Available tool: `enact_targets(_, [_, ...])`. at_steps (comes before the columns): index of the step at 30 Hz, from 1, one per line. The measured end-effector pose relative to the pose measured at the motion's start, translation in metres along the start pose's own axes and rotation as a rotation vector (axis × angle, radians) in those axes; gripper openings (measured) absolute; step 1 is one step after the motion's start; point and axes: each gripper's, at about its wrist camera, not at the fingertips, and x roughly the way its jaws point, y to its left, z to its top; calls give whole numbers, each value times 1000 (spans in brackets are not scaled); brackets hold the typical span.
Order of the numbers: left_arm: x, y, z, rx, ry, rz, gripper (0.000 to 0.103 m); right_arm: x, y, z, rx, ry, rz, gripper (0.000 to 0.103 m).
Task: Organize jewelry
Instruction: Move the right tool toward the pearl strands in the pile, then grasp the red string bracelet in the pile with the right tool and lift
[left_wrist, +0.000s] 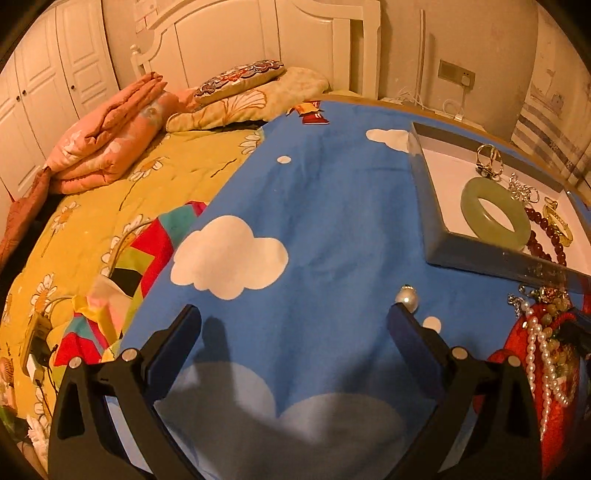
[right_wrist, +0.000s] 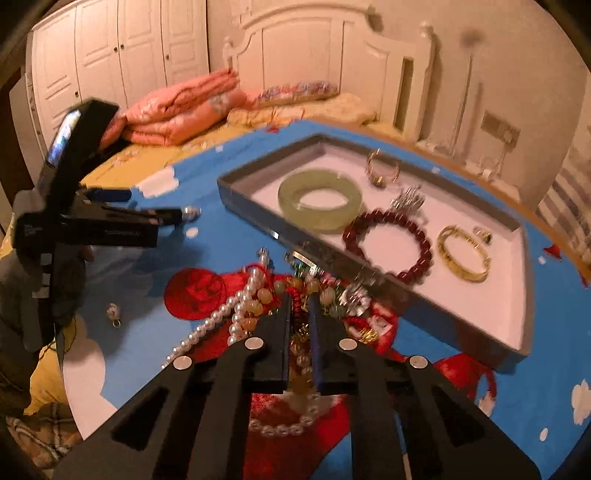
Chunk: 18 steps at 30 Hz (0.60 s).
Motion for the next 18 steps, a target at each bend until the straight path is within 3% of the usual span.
enact_targets(9, [-12, -2, -2, 8, -64, -17, 100, -41, -33, -8, 185, -197, 99, 11])
enact_targets(18, [-15, -6, -3, 23, -85, 0, 100, -82, -74, -26, 299, -309, 90, 11])
